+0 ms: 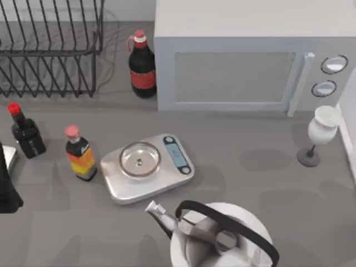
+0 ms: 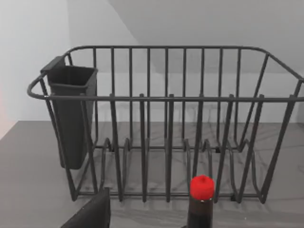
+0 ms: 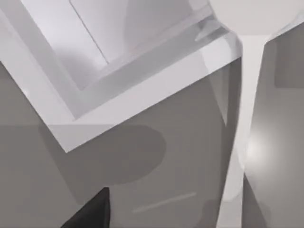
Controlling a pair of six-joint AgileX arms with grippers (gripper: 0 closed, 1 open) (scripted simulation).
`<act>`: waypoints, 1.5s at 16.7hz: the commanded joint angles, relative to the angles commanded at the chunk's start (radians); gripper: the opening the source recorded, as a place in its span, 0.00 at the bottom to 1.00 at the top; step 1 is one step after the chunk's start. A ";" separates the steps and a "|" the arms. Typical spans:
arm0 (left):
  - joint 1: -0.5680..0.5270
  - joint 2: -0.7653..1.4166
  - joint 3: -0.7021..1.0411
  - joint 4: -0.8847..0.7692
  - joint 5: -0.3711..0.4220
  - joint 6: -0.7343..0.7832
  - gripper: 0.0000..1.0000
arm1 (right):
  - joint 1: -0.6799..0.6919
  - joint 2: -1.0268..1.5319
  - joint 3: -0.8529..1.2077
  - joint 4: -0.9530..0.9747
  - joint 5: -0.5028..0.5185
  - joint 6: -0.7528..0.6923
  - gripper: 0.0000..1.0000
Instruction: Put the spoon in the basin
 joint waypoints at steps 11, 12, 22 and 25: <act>0.000 0.000 0.000 0.000 0.000 0.000 1.00 | 0.008 0.152 -0.242 0.358 0.002 0.020 1.00; 0.000 0.000 0.000 0.000 0.000 0.000 1.00 | 0.008 0.152 -0.242 0.358 0.002 0.020 1.00; 0.000 0.000 0.000 0.000 0.000 0.000 1.00 | 0.008 0.152 -0.242 0.358 0.002 0.020 0.40; 0.000 0.000 0.000 0.000 0.000 0.000 1.00 | 0.008 0.152 -0.242 0.358 0.002 0.020 0.17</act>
